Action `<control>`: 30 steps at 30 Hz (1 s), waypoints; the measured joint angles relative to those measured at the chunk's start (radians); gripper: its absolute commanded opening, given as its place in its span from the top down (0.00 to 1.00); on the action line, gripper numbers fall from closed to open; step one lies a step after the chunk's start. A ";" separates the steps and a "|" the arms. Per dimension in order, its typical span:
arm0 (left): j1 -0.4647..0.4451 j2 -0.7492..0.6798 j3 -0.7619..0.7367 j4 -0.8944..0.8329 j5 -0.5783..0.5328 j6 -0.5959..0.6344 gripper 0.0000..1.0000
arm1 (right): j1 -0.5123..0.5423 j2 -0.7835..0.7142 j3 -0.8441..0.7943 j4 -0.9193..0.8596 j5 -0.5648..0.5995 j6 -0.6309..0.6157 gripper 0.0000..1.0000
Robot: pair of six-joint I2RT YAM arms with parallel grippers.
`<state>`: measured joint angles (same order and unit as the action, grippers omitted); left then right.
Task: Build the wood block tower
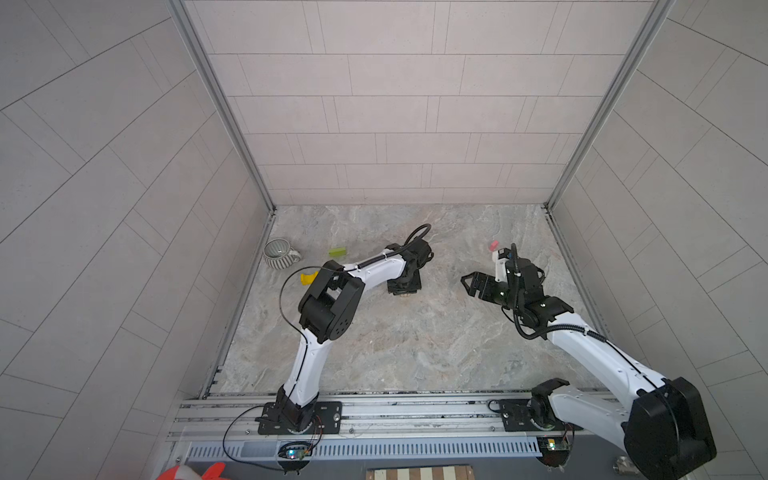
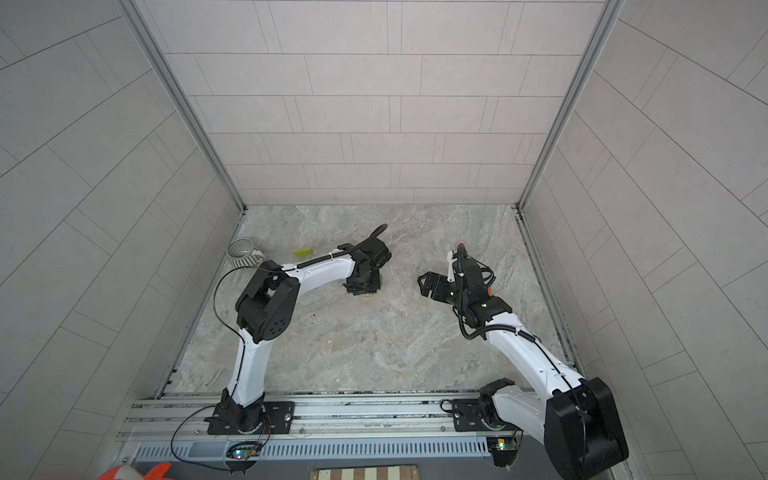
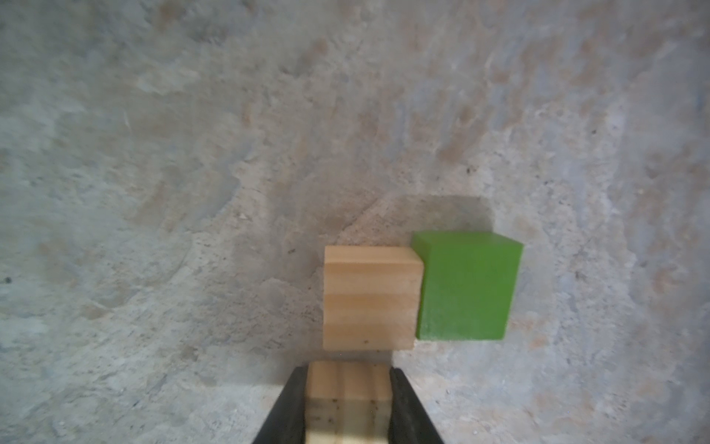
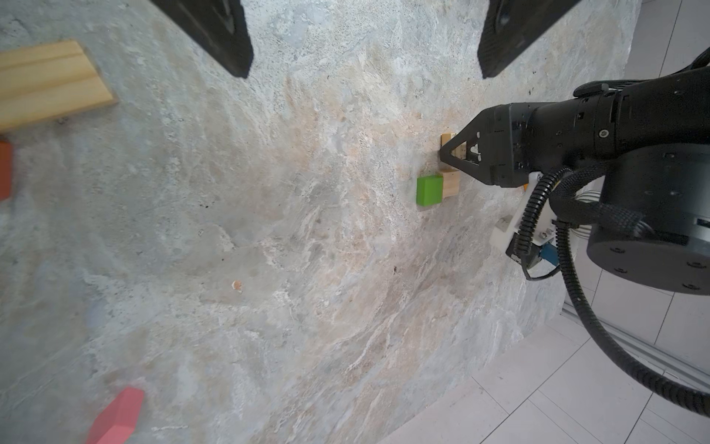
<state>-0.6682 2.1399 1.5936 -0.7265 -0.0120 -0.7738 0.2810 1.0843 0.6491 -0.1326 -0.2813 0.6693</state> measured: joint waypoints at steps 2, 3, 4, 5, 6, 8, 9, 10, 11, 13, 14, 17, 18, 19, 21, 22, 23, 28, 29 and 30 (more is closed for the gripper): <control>0.000 0.005 0.007 -0.007 0.000 0.003 0.73 | -0.001 0.000 0.000 0.000 0.000 0.000 0.06; 0.000 0.006 0.009 -0.009 0.000 0.005 0.72 | -0.001 0.000 0.000 0.000 0.000 0.000 0.06; 0.000 0.008 0.011 -0.011 0.000 0.005 0.71 | -0.001 0.000 0.000 0.000 0.000 0.000 0.06; 0.000 0.010 0.015 -0.015 0.000 0.006 0.70 | -0.001 0.000 0.000 0.000 0.000 0.000 0.06; 0.000 0.012 0.020 -0.019 0.000 0.008 0.68 | -0.001 0.000 0.000 0.000 0.000 0.000 0.06; 0.000 0.016 0.025 -0.023 0.000 0.009 0.65 | -0.001 0.000 0.000 0.000 -0.001 0.000 0.06; 0.000 0.016 0.025 -0.024 0.000 0.011 0.64 | -0.001 0.000 0.000 0.000 -0.001 0.000 0.06; 0.000 0.019 0.027 -0.025 0.000 0.012 0.62 | -0.001 0.000 0.000 0.000 -0.001 0.000 0.06; 0.000 0.022 0.032 -0.027 0.000 0.014 0.61 | -0.001 0.000 0.000 0.000 -0.002 0.000 0.06; 0.000 0.026 0.040 -0.027 0.000 0.016 0.58 | -0.001 0.000 0.000 0.000 -0.002 -0.001 0.06; 0.000 0.027 0.040 -0.027 0.000 0.017 0.57 | -0.001 0.000 0.000 0.000 -0.002 -0.001 0.06; 0.000 0.029 0.043 -0.027 0.000 0.017 0.54 | -0.001 0.000 0.000 0.000 -0.002 -0.003 0.05; 0.000 0.030 0.045 -0.028 0.000 0.016 0.54 | -0.001 0.000 0.000 0.000 -0.002 -0.003 0.05; 0.000 0.031 0.048 -0.029 0.000 0.016 0.53 | -0.001 0.000 0.000 0.000 -0.002 -0.003 0.05; 0.000 0.034 0.052 -0.031 0.000 0.016 0.53 | -0.001 0.000 0.000 0.000 -0.002 -0.004 0.05; 0.000 0.034 0.052 -0.031 0.000 0.016 0.53 | -0.001 0.000 0.000 0.000 -0.003 -0.004 0.05; 0.000 0.034 0.052 -0.030 0.000 0.016 0.52 | -0.001 0.000 0.000 0.000 -0.003 -0.004 0.05; 0.000 0.039 0.061 -0.035 0.000 0.016 0.52 | -0.001 0.000 0.000 0.000 -0.003 -0.004 0.05; 0.000 0.042 0.066 -0.039 0.000 0.016 0.52 | -0.002 0.000 0.000 0.000 -0.003 -0.004 0.05; 0.000 0.045 0.072 -0.040 0.000 0.016 0.52 | -0.002 0.000 0.000 0.000 -0.003 -0.004 0.05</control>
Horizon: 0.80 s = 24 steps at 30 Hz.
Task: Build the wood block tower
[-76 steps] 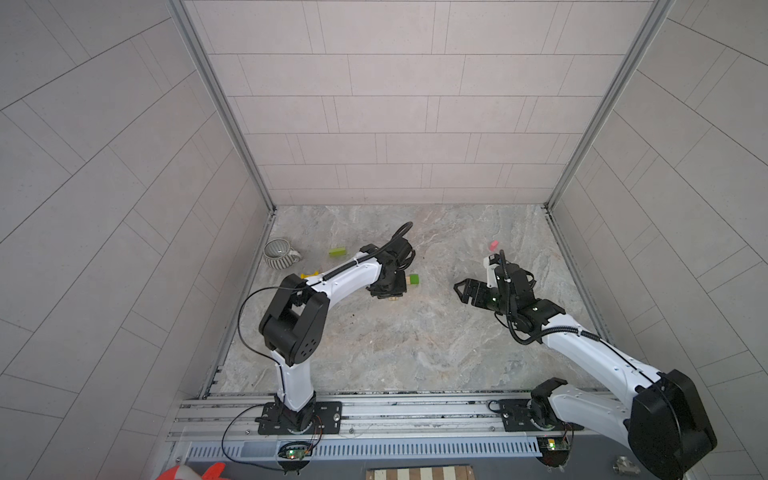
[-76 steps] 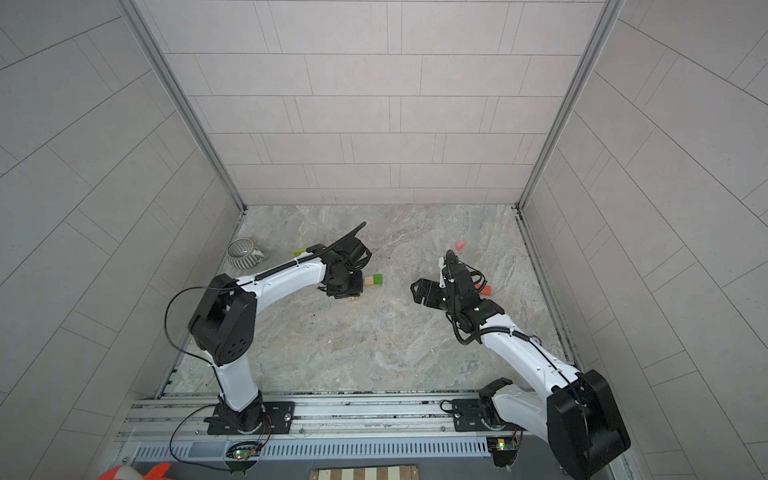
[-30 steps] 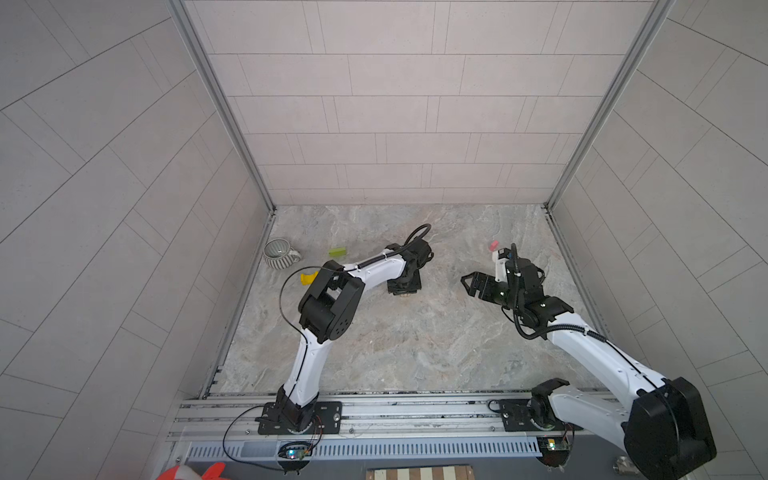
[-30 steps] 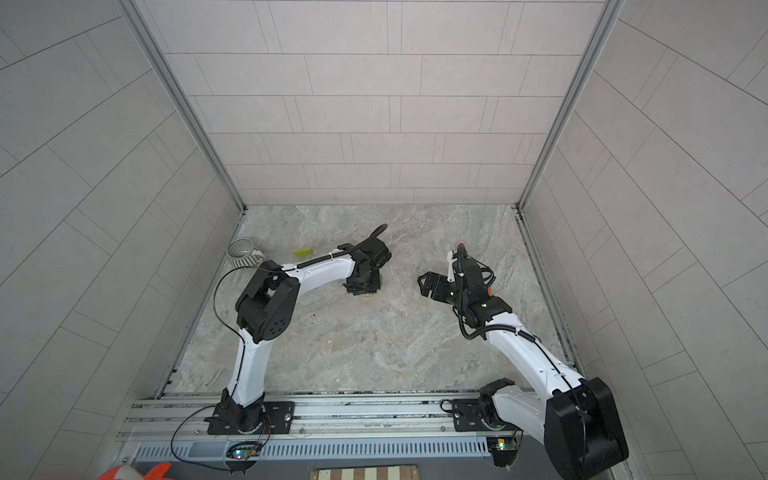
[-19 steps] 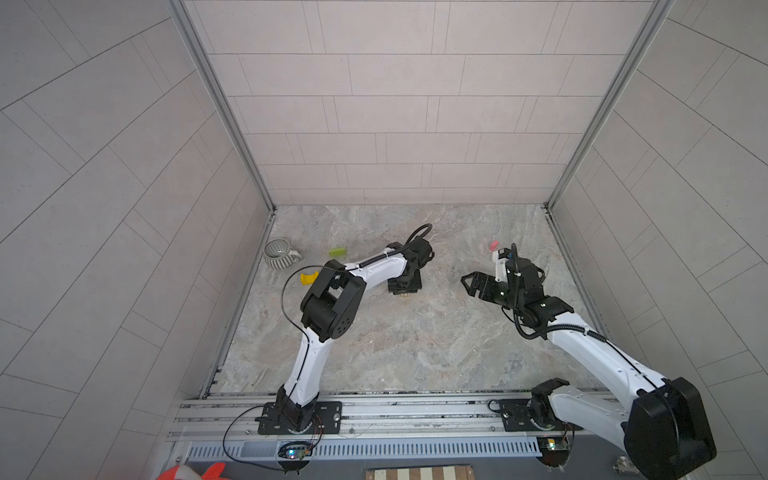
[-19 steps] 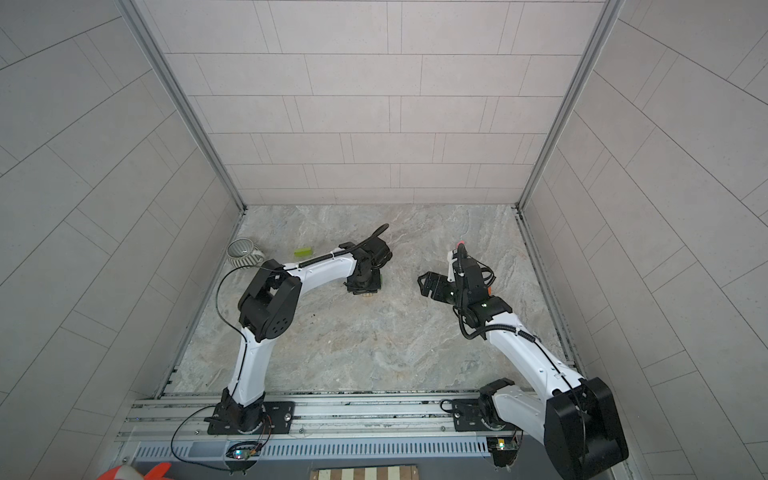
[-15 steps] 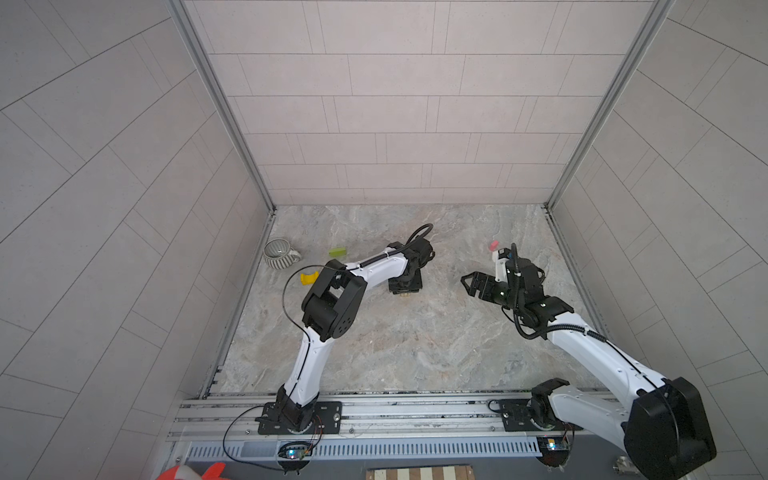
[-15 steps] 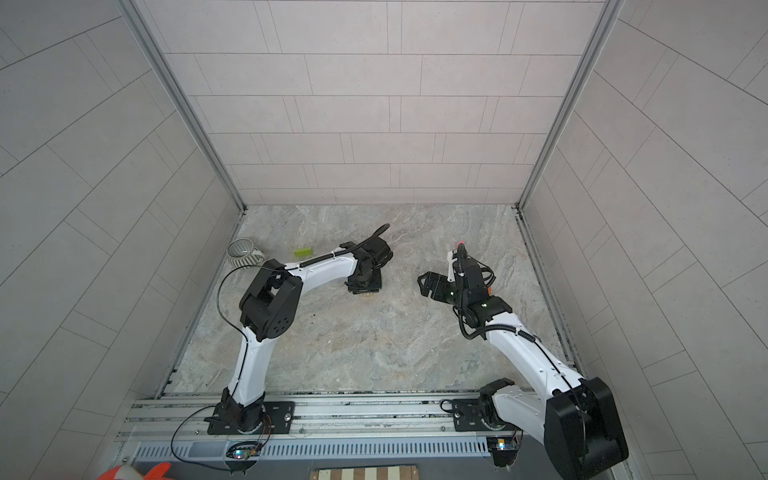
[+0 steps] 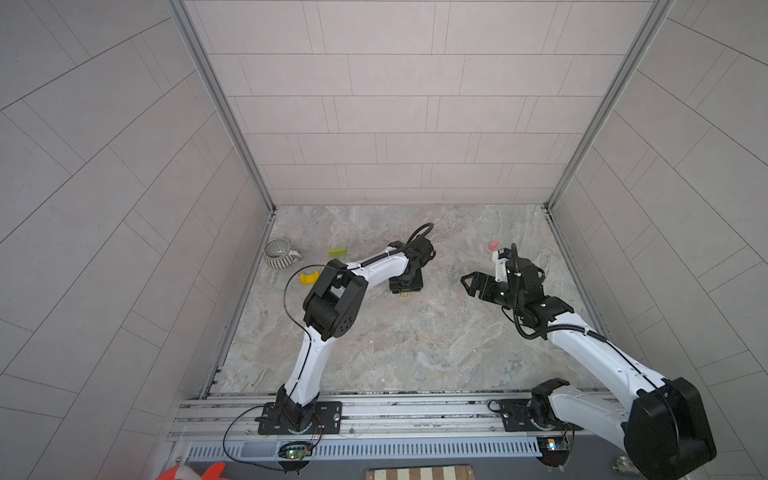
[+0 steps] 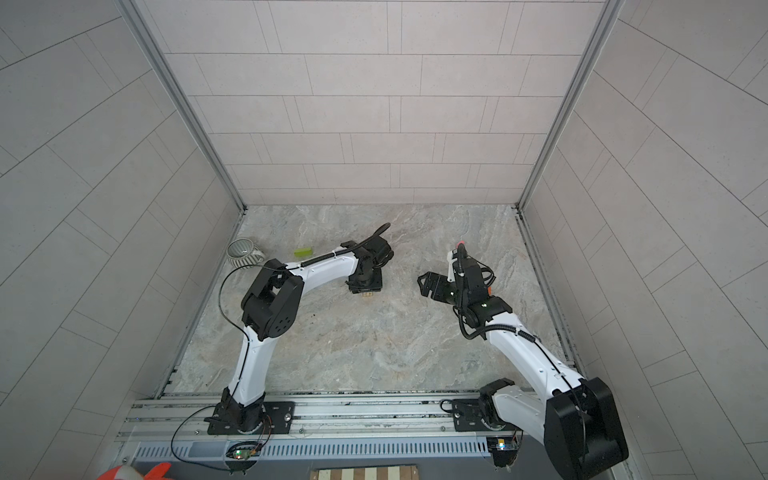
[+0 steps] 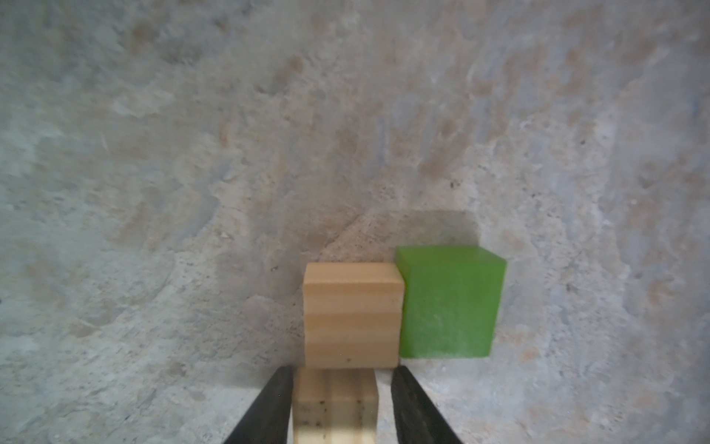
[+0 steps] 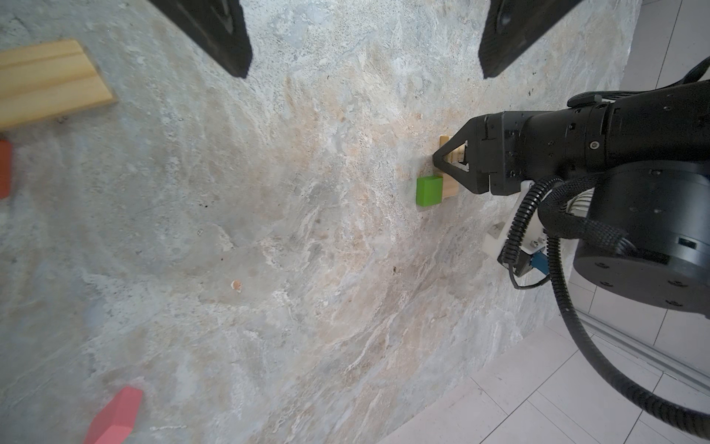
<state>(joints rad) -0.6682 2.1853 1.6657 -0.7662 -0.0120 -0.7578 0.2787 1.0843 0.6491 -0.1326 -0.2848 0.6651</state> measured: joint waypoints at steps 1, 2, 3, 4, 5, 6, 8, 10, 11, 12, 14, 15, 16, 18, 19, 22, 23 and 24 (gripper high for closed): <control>0.000 0.003 0.005 0.000 0.000 0.000 0.52 | 0.000 0.000 0.000 0.000 0.000 0.000 0.05; 0.000 0.005 0.007 0.000 0.000 0.000 0.52 | 0.000 0.000 0.000 0.000 0.000 0.000 0.05; 0.000 0.007 0.011 -0.002 0.000 0.000 0.53 | 0.000 0.000 0.000 0.000 0.000 0.000 0.05; 0.000 0.008 0.014 -0.002 0.000 0.000 0.55 | 0.000 0.000 0.000 0.000 0.000 0.000 0.05; 0.000 0.009 0.014 -0.002 0.000 -0.001 0.55 | 0.000 0.000 0.000 0.000 0.000 -0.001 0.05; 0.000 0.009 0.014 -0.002 0.000 -0.001 0.56 | -0.002 0.000 0.000 0.000 -0.001 -0.001 0.05; 0.000 0.010 0.016 -0.003 0.000 -0.001 0.57 | -0.005 0.000 0.000 -0.001 -0.002 -0.003 0.05; 0.000 0.010 0.016 -0.003 0.000 0.000 0.57 | -0.006 0.000 0.000 -0.001 -0.003 -0.003 0.05; 0.000 0.010 0.017 -0.003 0.000 0.000 0.58 | -0.007 0.000 0.000 -0.002 -0.003 -0.003 0.05; 0.000 0.011 0.017 -0.003 0.000 0.000 0.58 | -0.007 0.000 0.000 -0.002 -0.003 -0.003 0.05; 0.000 0.011 0.017 -0.003 -0.001 0.000 0.58 | -0.007 0.000 0.001 -0.004 -0.003 -0.003 0.05; 0.000 0.011 0.017 -0.003 -0.001 -0.001 0.58 | -0.007 0.000 0.002 -0.005 -0.003 -0.003 0.05; 0.000 0.011 0.017 -0.003 -0.002 -0.001 0.58 | -0.007 0.000 0.002 -0.005 -0.003 -0.003 0.05; 0.000 0.011 0.017 -0.003 -0.002 -0.001 0.58 | -0.007 0.000 0.002 -0.006 -0.004 -0.003 0.05; 0.000 0.011 0.017 -0.004 -0.003 -0.002 0.60 | -0.007 0.000 0.003 -0.007 -0.004 -0.003 0.05; 0.000 0.012 0.019 -0.005 -0.008 -0.005 0.62 | -0.007 0.000 0.005 -0.007 -0.004 -0.003 0.05; 0.000 0.012 0.019 -0.005 -0.009 -0.005 0.63 | -0.007 0.000 0.006 -0.006 -0.004 -0.003 0.05; 0.000 0.012 0.019 -0.005 -0.009 -0.006 0.64 | -0.007 0.000 0.006 -0.007 -0.004 -0.003 0.05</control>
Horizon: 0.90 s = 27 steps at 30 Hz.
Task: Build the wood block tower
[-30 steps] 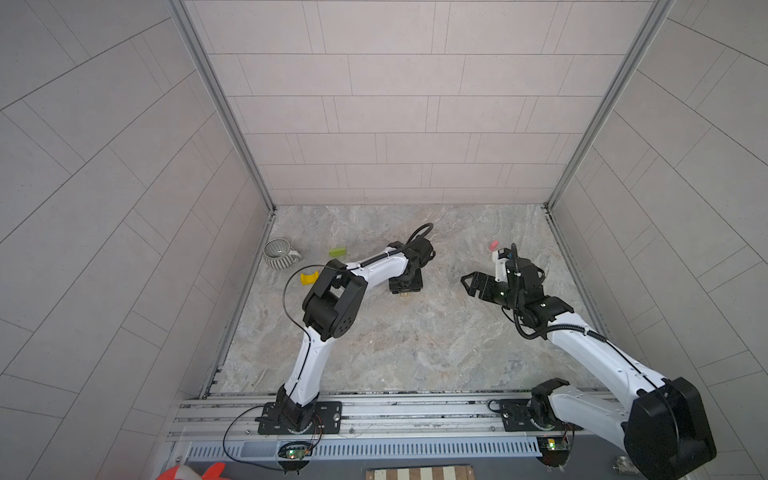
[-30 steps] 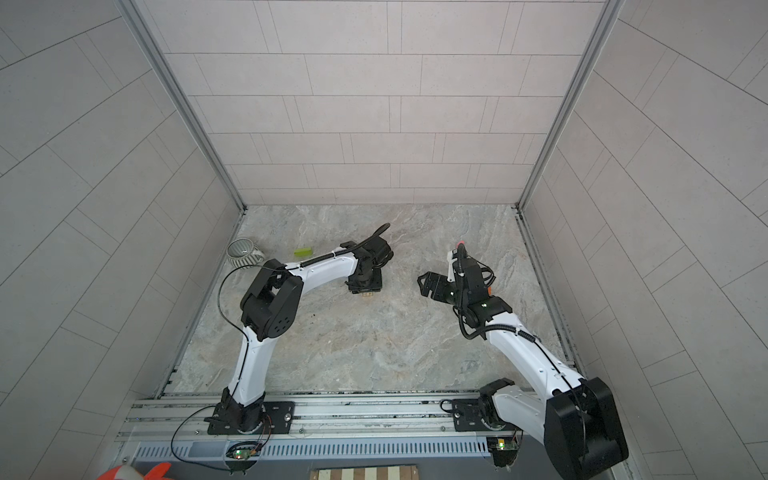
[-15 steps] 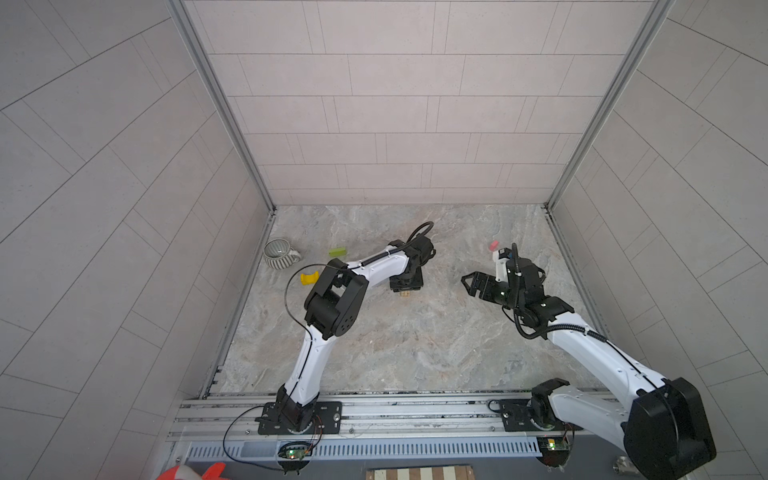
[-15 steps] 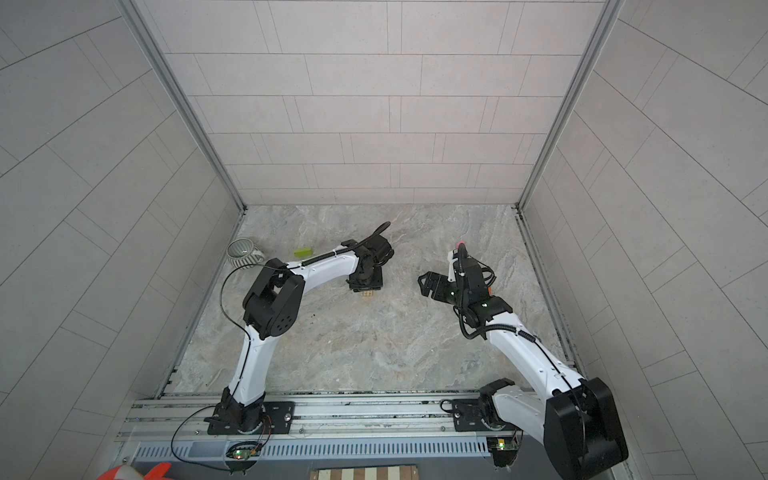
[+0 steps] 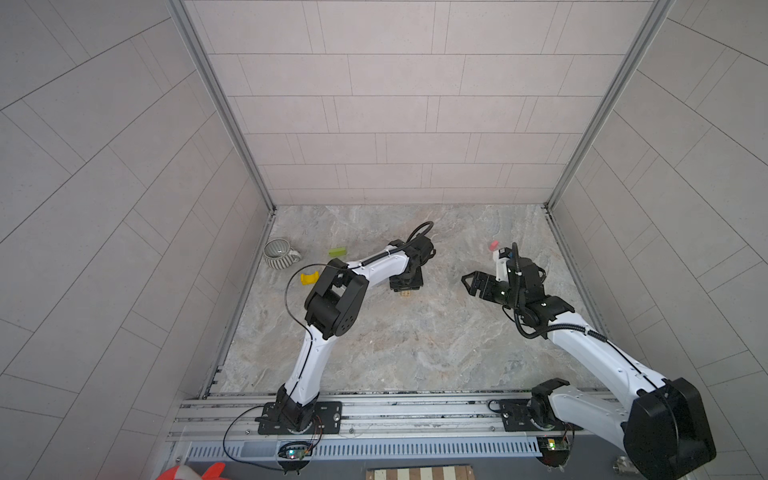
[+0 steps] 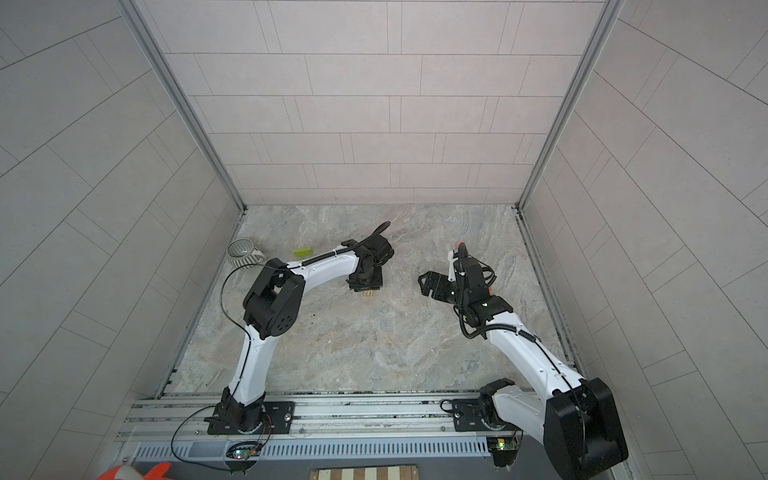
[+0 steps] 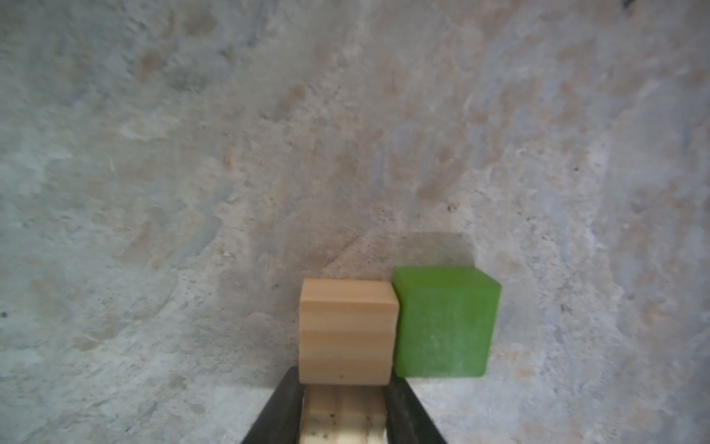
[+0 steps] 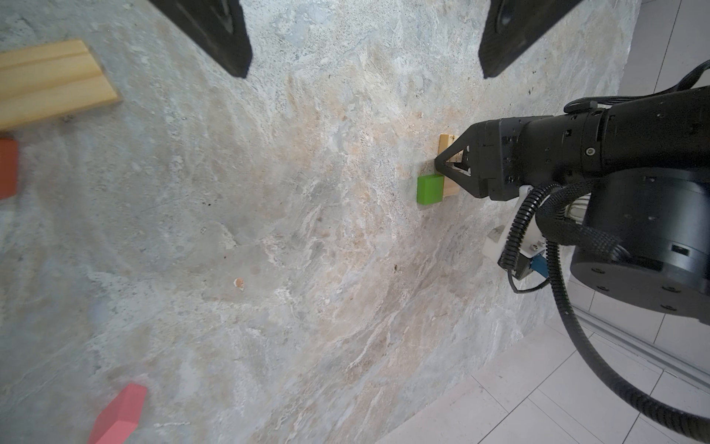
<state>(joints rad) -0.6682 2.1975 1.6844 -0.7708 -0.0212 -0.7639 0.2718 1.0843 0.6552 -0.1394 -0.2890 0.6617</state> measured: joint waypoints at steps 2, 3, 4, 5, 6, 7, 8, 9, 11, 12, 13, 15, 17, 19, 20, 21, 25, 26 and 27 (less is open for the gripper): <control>0.000 0.000 0.000 0.000 -0.001 -0.004 0.64 | 0.000 0.000 0.000 0.000 0.000 0.000 0.05; 0.000 0.000 0.000 0.000 -0.001 -0.006 0.64 | 0.000 0.000 0.000 0.000 0.000 0.000 0.05; 0.000 0.000 0.000 0.000 -0.002 -0.006 0.64 | 0.000 0.000 0.001 0.000 0.000 0.000 0.05; 0.000 0.000 0.000 0.000 -0.002 -0.006 0.64 | 0.000 0.000 0.001 0.000 0.000 0.000 0.05; 0.000 0.000 0.000 0.000 -0.002 -0.007 0.64 | 0.000 0.000 0.002 0.000 0.000 0.000 0.05; 0.000 0.000 0.000 0.000 -0.003 -0.007 0.64 | 0.000 0.000 0.001 0.000 0.000 0.000 0.05; 0.000 0.000 0.000 0.000 -0.003 -0.007 0.63 | 0.000 0.000 0.001 -0.001 0.000 0.000 0.05; 0.000 0.000 0.000 0.000 -0.002 -0.008 0.61 | -0.001 0.000 0.001 -0.001 0.000 0.000 0.05; 0.000 0.000 0.000 0.002 -0.002 -0.013 0.58 | -0.002 0.000 0.002 -0.001 -0.001 0.000 0.05; 0.000 0.000 0.000 0.003 -0.002 -0.013 0.56 | -0.003 0.000 0.002 -0.001 -0.001 0.000 0.05; 0.000 0.000 0.000 0.004 -0.002 -0.015 0.55 | -0.003 0.000 0.002 -0.001 -0.001 0.000 0.05; 0.000 0.000 0.000 0.005 -0.003 -0.016 0.52 | -0.003 0.000 0.002 -0.002 -0.002 0.000 0.05; 0.000 0.000 0.000 0.007 -0.003 -0.018 0.49 | -0.003 0.000 0.002 -0.004 -0.003 0.000 0.05; 0.000 0.000 0.000 0.007 -0.003 -0.016 0.42 | -0.003 -0.002 0.002 -0.009 -0.002 -0.003 0.05; 0.000 0.000 0.000 0.007 -0.003 -0.018 0.39 | -0.003 -0.004 0.003 -0.016 -0.002 -0.004 0.05; 0.000 -0.001 0.000 0.007 -0.003 -0.018 0.36 | -0.003 -0.008 0.005 -0.024 -0.002 -0.005 0.05; -0.001 -0.027 -0.013 0.008 -0.008 -0.011 0.27 | -0.006 -0.034 0.021 -0.059 0.002 -0.011 0.05; -0.002 -0.040 -0.022 0.009 -0.009 -0.012 0.25 | -0.009 -0.042 0.026 -0.068 0.003 -0.013 0.05; -0.002 -0.063 -0.035 0.010 -0.010 -0.007 0.24 | -0.013 -0.051 0.032 -0.077 0.005 -0.015 0.05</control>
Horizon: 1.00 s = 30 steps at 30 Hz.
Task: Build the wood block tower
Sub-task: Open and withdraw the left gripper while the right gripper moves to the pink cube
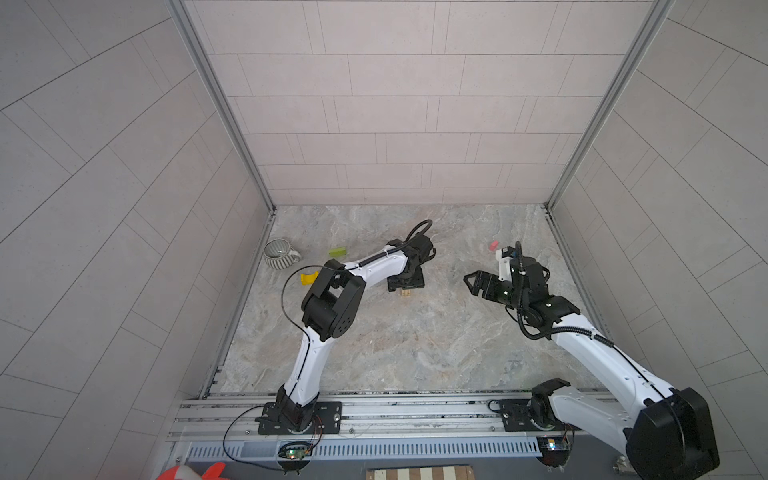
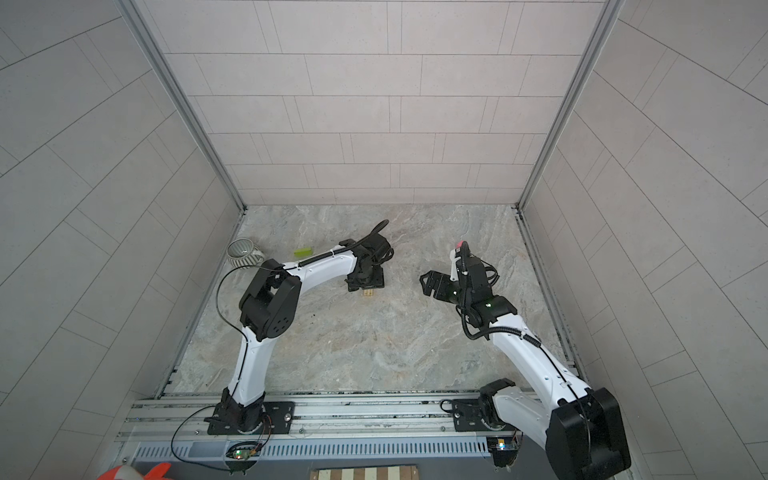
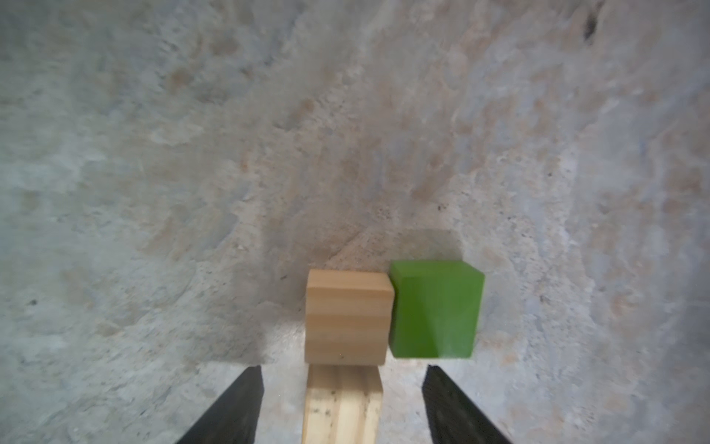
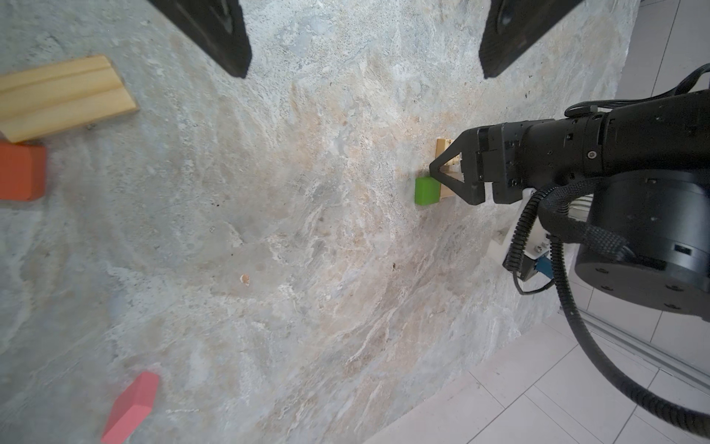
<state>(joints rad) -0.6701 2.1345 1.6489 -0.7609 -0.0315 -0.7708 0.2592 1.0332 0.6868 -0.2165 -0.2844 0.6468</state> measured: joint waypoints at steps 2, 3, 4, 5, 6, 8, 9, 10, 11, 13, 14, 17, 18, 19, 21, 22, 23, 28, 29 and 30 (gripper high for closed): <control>0.000 -0.054 -0.032 0.002 -0.002 0.010 0.20 | -0.012 -0.013 0.013 -0.021 0.002 -0.004 0.05; 0.000 -0.088 -0.048 0.002 -0.004 0.018 0.17 | -0.021 -0.015 0.022 -0.033 0.002 -0.008 0.07; 0.000 -0.120 -0.061 0.002 -0.005 0.027 0.14 | -0.031 -0.014 0.032 -0.043 0.002 -0.012 0.07; -0.001 -0.155 -0.073 0.003 -0.009 0.037 0.11 | -0.040 -0.012 0.040 -0.051 0.002 -0.014 0.09; -0.003 -0.195 -0.087 0.006 -0.013 0.050 0.07 | -0.053 -0.009 0.051 -0.063 0.003 -0.018 0.11; -0.005 -0.278 -0.123 0.014 -0.022 0.069 0.00 | -0.086 0.006 0.072 -0.079 0.002 -0.023 0.17; -0.006 -0.324 -0.147 0.021 -0.027 0.076 0.00 | -0.106 0.021 0.085 -0.084 0.001 -0.023 0.19; -0.007 -0.368 -0.174 0.032 -0.031 0.081 0.00 | -0.122 0.035 0.097 -0.089 0.001 -0.023 0.19; -0.007 -0.420 -0.210 0.046 -0.037 0.091 0.00 | -0.145 0.061 0.117 -0.100 0.002 -0.024 0.18; -0.007 -0.518 -0.288 0.074 -0.047 0.100 0.00 | -0.177 0.117 0.161 -0.119 0.013 -0.028 0.16; -0.010 -0.571 -0.339 0.094 -0.053 0.104 0.00 | -0.190 0.150 0.190 -0.135 0.026 -0.031 0.16; -0.011 -0.705 -0.498 0.158 -0.070 0.113 0.00 | -0.212 0.246 0.284 -0.174 0.073 -0.044 0.16; -0.011 -0.746 -0.558 0.183 -0.077 0.114 0.00 | -0.218 0.280 0.316 -0.182 0.091 -0.046 0.16; -0.011 -0.771 -0.599 0.198 -0.084 0.115 0.00 | -0.222 0.308 0.342 -0.188 0.104 -0.048 0.16; -0.011 -0.819 -0.692 0.238 -0.095 0.115 0.00 | -0.229 0.385 0.406 -0.203 0.135 -0.053 0.19; -0.011 -0.832 -0.722 0.254 -0.098 0.115 0.00 | -0.232 0.422 0.435 -0.208 0.146 -0.056 0.21; -0.011 -0.846 -0.760 0.274 -0.100 0.114 0.00 | -0.234 0.466 0.469 -0.215 0.159 -0.060 0.23; -0.011 -0.907 -0.904 0.387 -0.084 0.106 0.00 | -0.236 0.696 0.657 -0.273 0.205 -0.069 0.29; -0.011 -0.913 -0.927 0.410 -0.079 0.106 0.00 | -0.236 0.744 0.702 -0.292 0.211 -0.072 0.29; -0.011 -0.916 -0.942 0.426 -0.076 0.106 0.00 | -0.236 0.792 0.749 -0.311 0.217 -0.075 0.29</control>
<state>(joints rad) -0.6815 1.2186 0.7071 -0.3344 -0.1070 -0.6647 0.0231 1.8252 1.4357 -0.5274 -0.0669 0.5716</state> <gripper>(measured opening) 0.992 0.710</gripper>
